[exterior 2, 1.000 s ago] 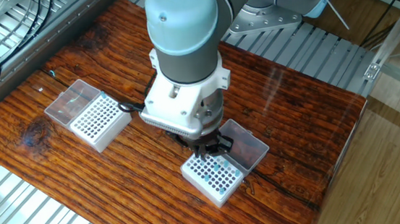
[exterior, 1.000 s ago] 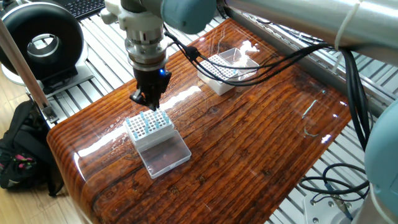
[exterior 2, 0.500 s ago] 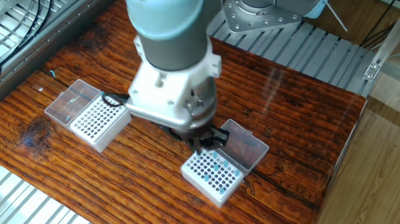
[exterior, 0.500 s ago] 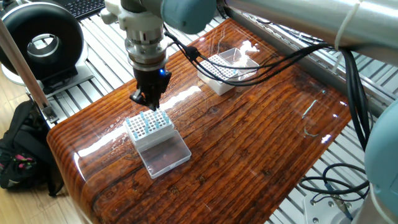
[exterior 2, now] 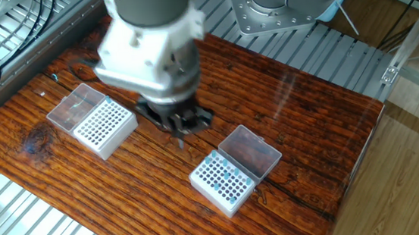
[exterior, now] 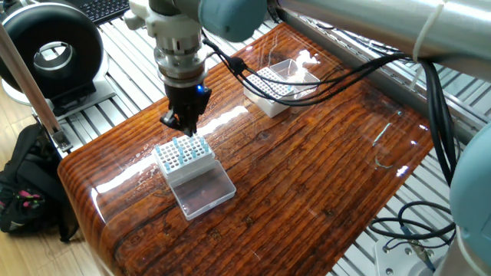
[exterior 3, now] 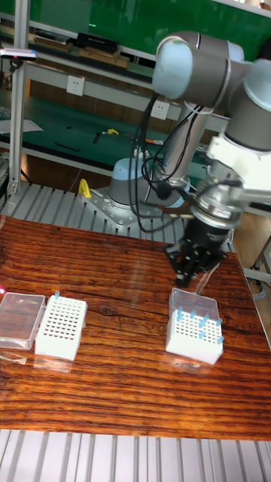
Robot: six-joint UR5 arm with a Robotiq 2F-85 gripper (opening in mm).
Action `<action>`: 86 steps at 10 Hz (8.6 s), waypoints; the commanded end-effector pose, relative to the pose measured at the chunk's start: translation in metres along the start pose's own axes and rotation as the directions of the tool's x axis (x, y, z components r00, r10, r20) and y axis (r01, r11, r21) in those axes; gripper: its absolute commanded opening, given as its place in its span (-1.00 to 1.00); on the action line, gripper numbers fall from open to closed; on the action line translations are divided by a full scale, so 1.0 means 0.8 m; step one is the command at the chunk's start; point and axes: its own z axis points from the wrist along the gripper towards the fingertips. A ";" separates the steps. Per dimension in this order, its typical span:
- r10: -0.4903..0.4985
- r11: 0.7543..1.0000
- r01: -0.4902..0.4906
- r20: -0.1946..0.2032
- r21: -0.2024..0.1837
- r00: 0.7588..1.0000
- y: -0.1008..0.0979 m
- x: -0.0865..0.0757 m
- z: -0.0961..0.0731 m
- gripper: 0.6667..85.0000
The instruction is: Transfer all medium pipette tips from one holder to another
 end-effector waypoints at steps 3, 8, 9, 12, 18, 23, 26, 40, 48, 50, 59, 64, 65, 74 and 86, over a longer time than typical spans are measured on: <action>-0.062 0.998 0.062 0.006 -0.004 0.998 -0.027 0.016 -0.008 -0.83; 0.120 0.991 -0.121 0.017 0.049 0.993 -0.047 0.014 -0.009 -0.90; 0.096 0.995 -0.095 -0.005 0.037 0.995 -0.059 0.018 -0.009 -0.91; -0.059 0.998 0.059 -0.025 0.016 0.998 -0.147 0.019 0.009 -0.90; -0.162 0.985 0.164 -0.025 0.061 0.986 -0.224 0.091 0.058 -0.89; -0.169 0.985 0.169 -0.018 0.030 0.986 -0.226 0.093 0.074 -0.88; -0.161 0.987 0.161 -0.024 0.018 0.987 -0.223 0.095 0.080 -0.87; -0.132 0.990 0.133 -0.022 0.038 0.991 -0.220 0.101 0.096 -0.87; -0.130 0.991 0.131 -0.024 0.037 0.991 -0.221 0.103 0.103 -0.87; -0.130 0.991 0.131 -0.022 0.037 0.991 -0.220 0.103 0.104 -0.85; -0.160 0.987 0.160 -0.002 0.021 0.987 -0.215 0.096 0.106 -0.61; -0.161 0.987 0.161 -0.003 0.020 0.987 -0.214 0.097 0.105 -0.60; -0.161 0.987 0.161 -0.006 0.024 0.987 -0.216 0.097 0.105 -0.59; -0.175 0.984 0.175 -0.013 0.041 0.984 -0.222 0.099 0.105 -0.43; -0.016 0.999 0.016 0.009 -0.031 1.000 -0.133 0.019 0.072 -0.38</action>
